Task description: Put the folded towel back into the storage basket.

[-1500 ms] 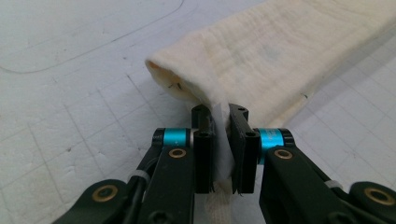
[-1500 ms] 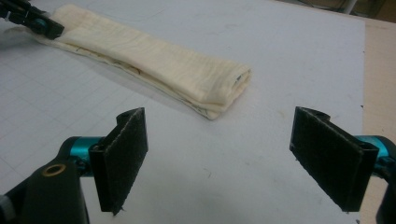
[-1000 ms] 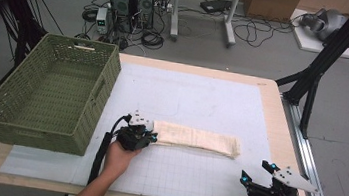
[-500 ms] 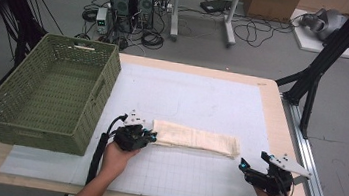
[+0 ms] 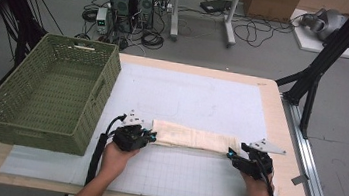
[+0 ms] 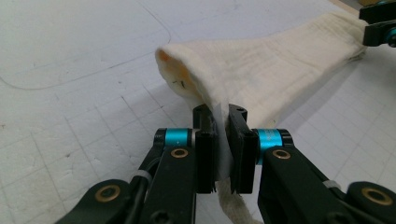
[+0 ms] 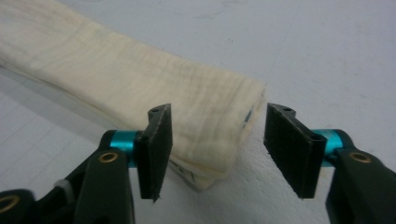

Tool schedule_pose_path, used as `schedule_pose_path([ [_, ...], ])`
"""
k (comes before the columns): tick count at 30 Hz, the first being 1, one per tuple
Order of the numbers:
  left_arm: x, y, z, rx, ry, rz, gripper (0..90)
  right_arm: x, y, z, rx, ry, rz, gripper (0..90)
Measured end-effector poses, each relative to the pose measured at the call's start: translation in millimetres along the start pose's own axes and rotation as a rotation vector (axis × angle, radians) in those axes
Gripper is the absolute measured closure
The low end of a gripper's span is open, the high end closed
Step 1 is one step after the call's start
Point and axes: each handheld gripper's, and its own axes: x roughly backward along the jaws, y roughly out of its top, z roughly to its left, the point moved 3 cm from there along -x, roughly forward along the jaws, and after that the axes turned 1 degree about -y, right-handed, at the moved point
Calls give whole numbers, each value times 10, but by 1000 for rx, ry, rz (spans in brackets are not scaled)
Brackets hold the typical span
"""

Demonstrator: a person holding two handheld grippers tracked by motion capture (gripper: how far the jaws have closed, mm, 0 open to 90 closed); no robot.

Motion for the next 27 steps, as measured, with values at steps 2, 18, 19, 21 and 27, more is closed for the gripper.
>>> schedule_pose_path([
  [2, 7, -2, 3, -4, -1, -4, 823, -54, -19, 8, -9, 2, 28, 463],
  [18, 30, -53, 26, -26, -8, -3, 821, -87, -51, 40, -60, 101, 67, 715],
  [19, 32, -56, 26, -28, -10, -3, 821, -85, -50, 47, -60, 109, 67, 741],
  [21, 37, -61, 23, -30, -10, -6, 821, -83, -49, 55, -62, 122, 69, 776],
  [27, 68, -64, 21, -34, -6, -15, 821, -67, -36, 52, -41, 132, 57, 802],
])
